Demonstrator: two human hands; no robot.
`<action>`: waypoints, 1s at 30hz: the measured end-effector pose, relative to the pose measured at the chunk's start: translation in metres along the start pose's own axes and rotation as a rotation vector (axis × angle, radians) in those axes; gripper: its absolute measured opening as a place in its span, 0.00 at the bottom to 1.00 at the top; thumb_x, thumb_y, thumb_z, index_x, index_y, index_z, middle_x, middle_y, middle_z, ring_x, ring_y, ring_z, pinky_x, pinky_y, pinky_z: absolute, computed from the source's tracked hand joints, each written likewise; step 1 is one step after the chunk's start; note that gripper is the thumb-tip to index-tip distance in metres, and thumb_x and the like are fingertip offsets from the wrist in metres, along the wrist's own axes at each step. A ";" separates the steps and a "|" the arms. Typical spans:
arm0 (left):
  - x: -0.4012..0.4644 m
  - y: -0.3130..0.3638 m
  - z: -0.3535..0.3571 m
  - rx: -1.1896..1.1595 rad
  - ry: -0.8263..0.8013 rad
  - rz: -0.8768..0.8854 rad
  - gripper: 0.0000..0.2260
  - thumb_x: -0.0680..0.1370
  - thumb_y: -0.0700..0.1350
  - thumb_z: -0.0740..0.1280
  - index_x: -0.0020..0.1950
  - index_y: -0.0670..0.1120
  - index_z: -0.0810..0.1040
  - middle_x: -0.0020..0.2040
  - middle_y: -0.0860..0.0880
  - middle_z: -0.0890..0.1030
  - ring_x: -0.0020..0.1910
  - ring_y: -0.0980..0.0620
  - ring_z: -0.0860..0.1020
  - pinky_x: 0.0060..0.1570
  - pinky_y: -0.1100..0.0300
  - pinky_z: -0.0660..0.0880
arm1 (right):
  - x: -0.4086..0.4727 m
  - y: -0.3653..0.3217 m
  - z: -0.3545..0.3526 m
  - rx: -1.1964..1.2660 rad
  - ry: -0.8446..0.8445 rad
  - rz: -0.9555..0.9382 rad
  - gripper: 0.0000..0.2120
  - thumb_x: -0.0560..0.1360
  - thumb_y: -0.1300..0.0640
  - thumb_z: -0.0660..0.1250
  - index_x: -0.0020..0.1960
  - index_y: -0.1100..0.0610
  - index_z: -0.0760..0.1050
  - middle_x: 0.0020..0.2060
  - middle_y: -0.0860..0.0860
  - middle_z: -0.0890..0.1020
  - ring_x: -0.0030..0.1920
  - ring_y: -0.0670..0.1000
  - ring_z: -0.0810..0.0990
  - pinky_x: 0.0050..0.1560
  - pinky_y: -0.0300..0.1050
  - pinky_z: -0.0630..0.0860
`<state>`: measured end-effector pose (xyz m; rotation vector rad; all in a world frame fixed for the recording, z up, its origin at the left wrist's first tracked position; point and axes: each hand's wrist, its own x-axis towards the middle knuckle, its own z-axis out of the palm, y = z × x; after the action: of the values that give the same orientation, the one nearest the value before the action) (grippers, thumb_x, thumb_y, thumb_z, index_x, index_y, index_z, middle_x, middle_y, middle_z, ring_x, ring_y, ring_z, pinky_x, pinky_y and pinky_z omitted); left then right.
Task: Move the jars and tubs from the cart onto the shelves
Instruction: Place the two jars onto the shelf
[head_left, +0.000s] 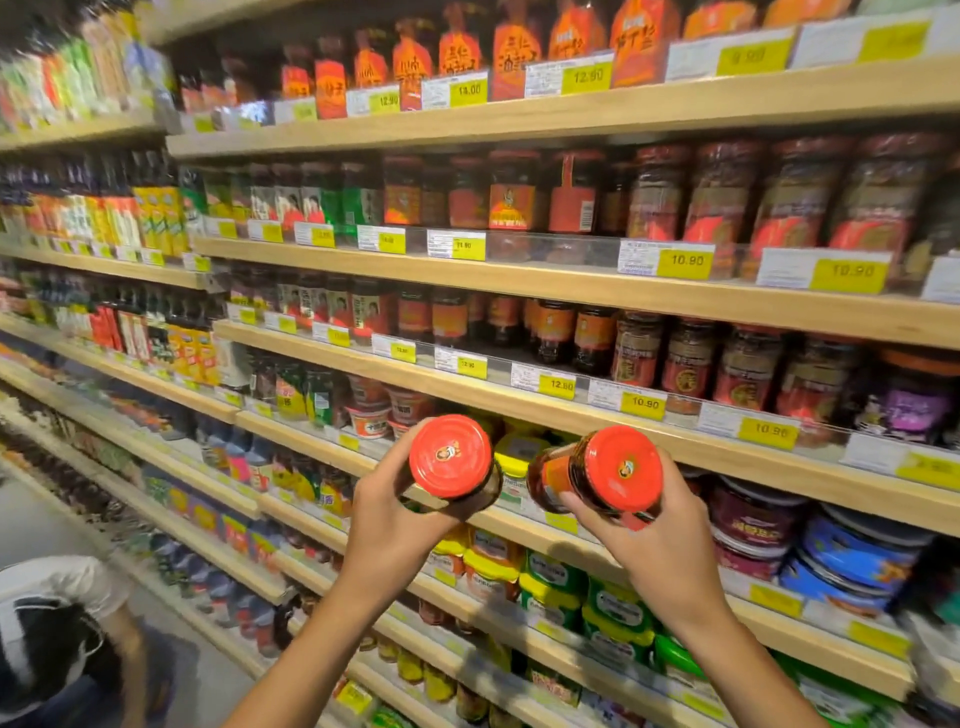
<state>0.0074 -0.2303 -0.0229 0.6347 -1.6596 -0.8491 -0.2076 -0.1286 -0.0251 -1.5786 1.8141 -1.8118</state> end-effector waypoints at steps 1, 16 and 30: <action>0.011 -0.005 -0.002 -0.019 -0.011 0.013 0.33 0.63 0.48 0.82 0.67 0.52 0.76 0.58 0.59 0.82 0.60 0.59 0.79 0.58 0.65 0.76 | 0.006 -0.002 0.007 -0.018 0.017 -0.016 0.37 0.60 0.36 0.77 0.66 0.44 0.72 0.54 0.38 0.81 0.56 0.38 0.79 0.54 0.32 0.76; 0.160 -0.063 -0.053 -0.208 -0.112 0.248 0.33 0.61 0.47 0.83 0.64 0.49 0.76 0.58 0.56 0.81 0.58 0.59 0.79 0.54 0.68 0.74 | 0.110 -0.016 0.114 -0.094 0.493 -0.117 0.35 0.63 0.44 0.81 0.65 0.53 0.74 0.54 0.43 0.82 0.55 0.43 0.81 0.56 0.38 0.77; 0.205 -0.095 -0.047 -0.194 -0.166 0.446 0.33 0.64 0.38 0.83 0.66 0.43 0.74 0.62 0.44 0.73 0.63 0.52 0.74 0.58 0.71 0.70 | 0.160 0.002 0.121 -0.306 0.566 -0.033 0.35 0.65 0.48 0.82 0.68 0.52 0.72 0.48 0.33 0.78 0.50 0.38 0.79 0.50 0.27 0.71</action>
<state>0.0014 -0.4556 0.0269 0.0526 -1.7493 -0.7349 -0.1938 -0.3215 0.0283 -1.2553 2.4134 -2.2522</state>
